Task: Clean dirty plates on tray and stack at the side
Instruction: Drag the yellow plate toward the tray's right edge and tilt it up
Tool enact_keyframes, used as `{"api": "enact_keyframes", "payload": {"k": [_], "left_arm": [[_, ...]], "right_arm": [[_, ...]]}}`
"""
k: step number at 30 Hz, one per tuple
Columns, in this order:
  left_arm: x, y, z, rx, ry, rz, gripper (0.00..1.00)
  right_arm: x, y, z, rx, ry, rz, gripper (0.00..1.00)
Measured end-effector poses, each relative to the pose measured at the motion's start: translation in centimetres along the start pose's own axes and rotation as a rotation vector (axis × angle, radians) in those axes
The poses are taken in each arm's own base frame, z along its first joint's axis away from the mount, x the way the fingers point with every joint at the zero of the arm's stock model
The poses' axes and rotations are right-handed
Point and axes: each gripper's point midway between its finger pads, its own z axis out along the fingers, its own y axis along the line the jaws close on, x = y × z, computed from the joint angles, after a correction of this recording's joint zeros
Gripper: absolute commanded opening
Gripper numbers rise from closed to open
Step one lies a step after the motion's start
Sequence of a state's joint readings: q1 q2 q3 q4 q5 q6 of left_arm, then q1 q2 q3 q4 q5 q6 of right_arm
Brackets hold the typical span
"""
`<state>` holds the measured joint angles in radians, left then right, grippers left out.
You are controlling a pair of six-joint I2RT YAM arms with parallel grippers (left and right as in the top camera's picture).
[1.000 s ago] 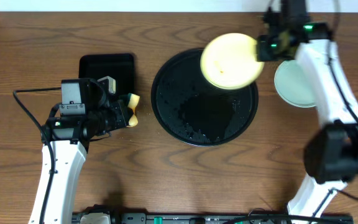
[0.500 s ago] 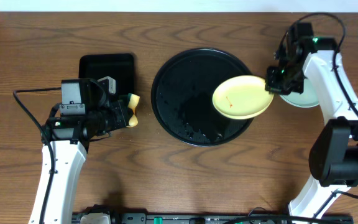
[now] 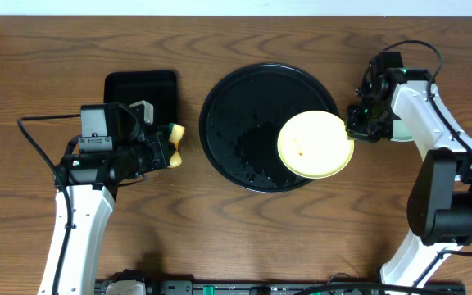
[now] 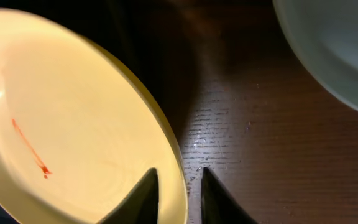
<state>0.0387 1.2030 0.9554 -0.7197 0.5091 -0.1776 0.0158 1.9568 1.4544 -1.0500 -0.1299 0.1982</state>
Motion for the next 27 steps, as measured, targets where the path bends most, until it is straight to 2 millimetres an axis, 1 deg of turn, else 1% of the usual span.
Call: {"api": "enact_keyframes", "payload": {"k": [4,11,15,18,19,20,27], "left_arm": [[0.0,0.0,0.0,0.0,0.001,0.002,0.08],[0.1,0.0,0.0,-0.001,0.005,0.0,0.08],[0.1,0.0,0.0,-0.001,0.005,0.001,0.08],[0.1,0.0,0.0,-0.001,0.005,0.0,0.08],[0.1,0.0,0.0,-0.001,0.006,0.0,0.08],[0.1,0.0,0.0,-0.001,0.006,0.0,0.08],[0.1,0.0,0.0,-0.001,0.005,0.0,0.08]], "right_arm": [[0.2,-0.1,0.3,0.001,0.005,-0.004,0.32],[0.3,0.4,0.4,-0.03,0.009,-0.013,0.32],[0.8,0.3,1.4,-0.038,0.019,-0.02,0.27],[1.4,0.2,2.1,-0.042,0.031,-0.022,0.2],[1.5,0.2,2.2,-0.044,0.034,-0.022,0.16],[1.5,0.2,2.3,-0.045,0.036,-0.024,0.15],[1.3,0.3,2.5,-0.05,0.025,-0.023,0.15]]}}
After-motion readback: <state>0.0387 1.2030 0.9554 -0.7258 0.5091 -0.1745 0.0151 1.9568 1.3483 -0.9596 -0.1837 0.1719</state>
